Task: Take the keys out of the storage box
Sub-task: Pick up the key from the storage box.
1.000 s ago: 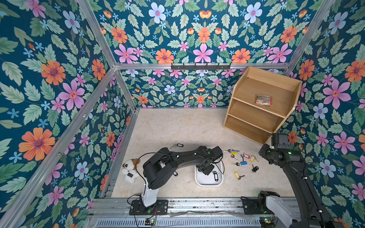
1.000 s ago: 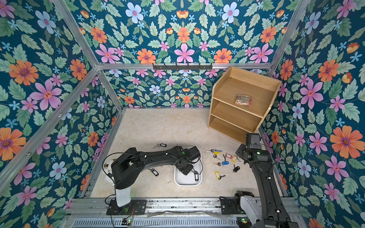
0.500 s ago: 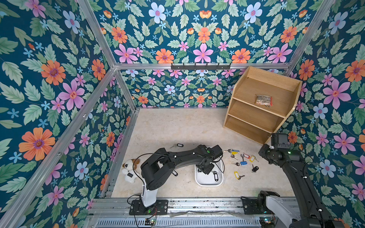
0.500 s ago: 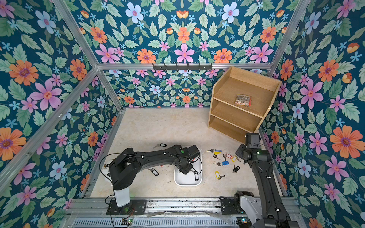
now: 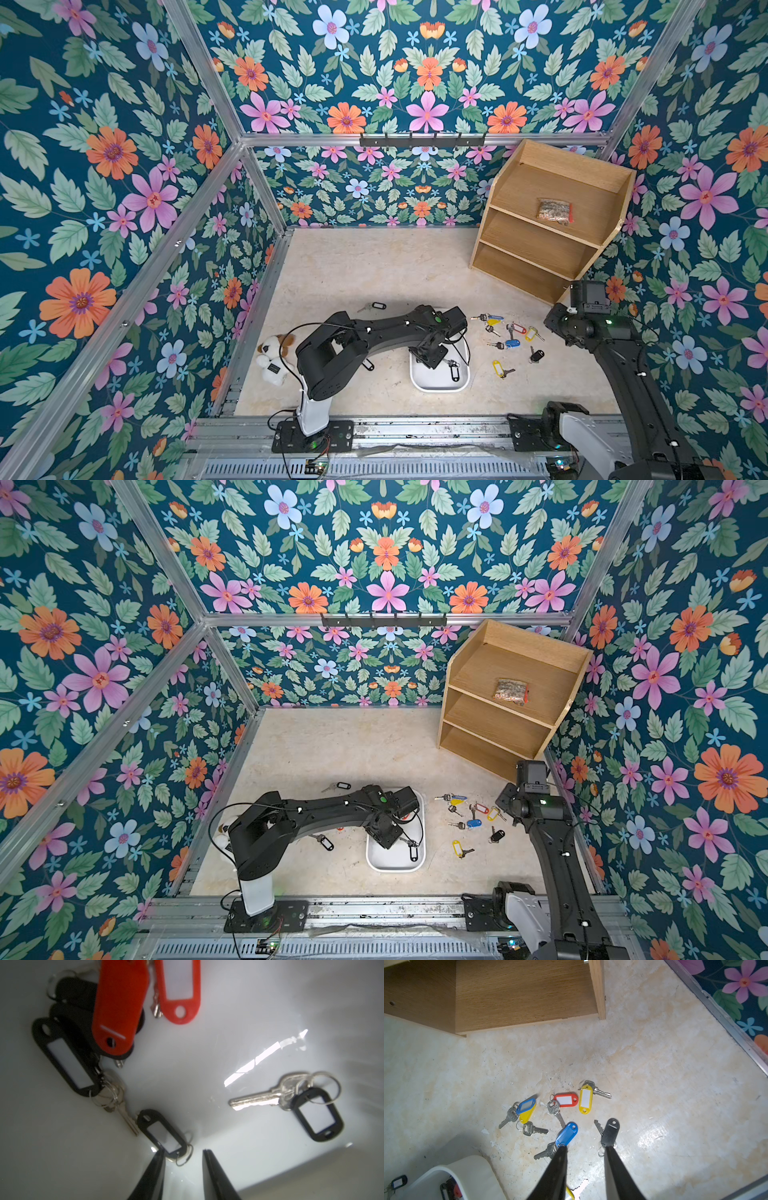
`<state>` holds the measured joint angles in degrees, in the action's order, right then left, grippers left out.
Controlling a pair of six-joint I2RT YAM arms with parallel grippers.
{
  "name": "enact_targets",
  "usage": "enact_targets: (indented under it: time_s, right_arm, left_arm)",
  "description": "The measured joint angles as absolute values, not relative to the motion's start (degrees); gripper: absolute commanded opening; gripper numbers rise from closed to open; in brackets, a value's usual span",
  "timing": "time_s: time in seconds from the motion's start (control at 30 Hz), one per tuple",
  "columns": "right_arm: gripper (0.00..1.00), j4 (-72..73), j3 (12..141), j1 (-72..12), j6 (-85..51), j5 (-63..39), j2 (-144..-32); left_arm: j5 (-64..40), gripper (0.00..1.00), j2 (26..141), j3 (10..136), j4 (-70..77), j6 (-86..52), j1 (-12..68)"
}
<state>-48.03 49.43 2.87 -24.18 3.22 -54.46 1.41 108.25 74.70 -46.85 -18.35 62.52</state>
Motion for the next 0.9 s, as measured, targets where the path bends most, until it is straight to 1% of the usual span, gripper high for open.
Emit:
enact_targets:
  time_s: [0.27,0.47,0.5,0.6,0.77,0.9]
  right_arm:
    - [0.34,-47.94,49.41,2.87,-24.18,3.29,-54.22]
    - [0.33,-47.86,49.23,2.87,-24.18,3.29,-54.28]
    - [0.33,-47.83,49.23,2.87,-24.18,3.29,-54.30]
    - [0.32,-47.83,49.23,2.87,-24.18,3.31,-54.37]
    - [0.31,-47.79,49.21,2.87,-24.18,3.46,-54.37]
    - [0.31,-47.79,49.21,2.87,-24.18,3.46,-54.35]
  left_arm:
    - [1.17,0.31,108.84,73.84,-47.07,-18.33,62.41]
    - [0.45,0.23,108.88,73.67,-47.22,-18.35,62.37]
    - [0.45,0.20,108.88,73.67,-47.22,-18.35,62.37]
    - [0.10,0.00,108.88,73.67,-47.22,-18.61,62.37]
    - [0.12,0.00,108.38,74.67,-47.68,-19.49,62.39]
    - [0.10,0.00,105.38,77.36,-47.62,-20.91,62.52]
